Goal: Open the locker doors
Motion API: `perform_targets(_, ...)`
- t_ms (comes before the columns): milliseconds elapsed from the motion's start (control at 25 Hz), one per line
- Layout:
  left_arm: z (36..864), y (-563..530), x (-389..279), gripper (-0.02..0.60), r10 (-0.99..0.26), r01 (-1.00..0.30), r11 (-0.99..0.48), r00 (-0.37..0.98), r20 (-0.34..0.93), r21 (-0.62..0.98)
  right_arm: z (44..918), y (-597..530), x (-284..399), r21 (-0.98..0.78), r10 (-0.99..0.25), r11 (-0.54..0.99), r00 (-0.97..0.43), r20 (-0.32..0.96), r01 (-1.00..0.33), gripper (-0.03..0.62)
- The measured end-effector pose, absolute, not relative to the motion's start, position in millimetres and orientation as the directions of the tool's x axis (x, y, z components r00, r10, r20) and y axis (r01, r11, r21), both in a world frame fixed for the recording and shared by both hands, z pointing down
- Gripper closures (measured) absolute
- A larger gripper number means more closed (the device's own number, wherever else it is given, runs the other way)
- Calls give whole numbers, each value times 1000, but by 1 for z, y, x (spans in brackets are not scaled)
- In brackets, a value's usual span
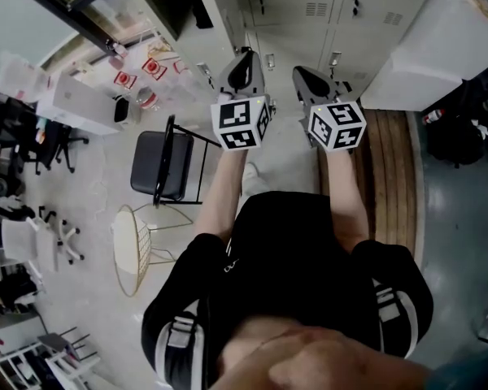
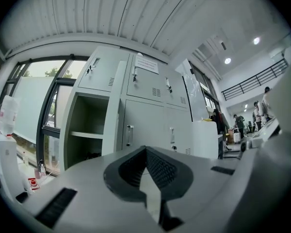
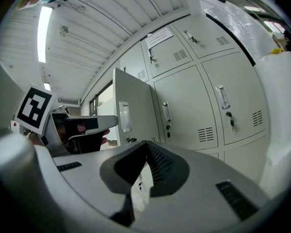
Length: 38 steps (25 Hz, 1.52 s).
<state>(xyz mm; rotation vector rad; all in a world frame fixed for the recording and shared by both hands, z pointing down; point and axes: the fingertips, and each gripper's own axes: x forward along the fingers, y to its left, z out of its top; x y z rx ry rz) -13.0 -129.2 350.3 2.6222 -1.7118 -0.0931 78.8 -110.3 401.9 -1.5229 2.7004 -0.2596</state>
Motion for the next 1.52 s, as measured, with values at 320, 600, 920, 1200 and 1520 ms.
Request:
perform_targets(320, 363, -127, 6, 571, -904, -903, -427, 426, -19, 46, 405, -105, 103, -171, -875, 465, -480, 57, -869, 576)
perform_targets(600, 374, -128, 8, 571, -911, -909, -411, 412, 3, 64, 406, -109, 117, -183, -888, 442, -458, 54, -878, 576)
perform_targets(920, 380, -130, -4, 571, -919, -917, -392, 394, 7, 78, 408, -113, 115, -175, -887, 443, -458, 57, -879, 576)
perform_targets(1200, 383, -127, 9, 572, -908, -908, -419, 419, 18, 36, 404, -113, 124, -160, -896, 428, -441, 56, -889, 576)
perform_targets(1520, 387, -123, 40, 572, -885, -885, -464, 465, 16, 48, 401, -112, 141, -156, -908, 404, -415, 49, -902, 576)
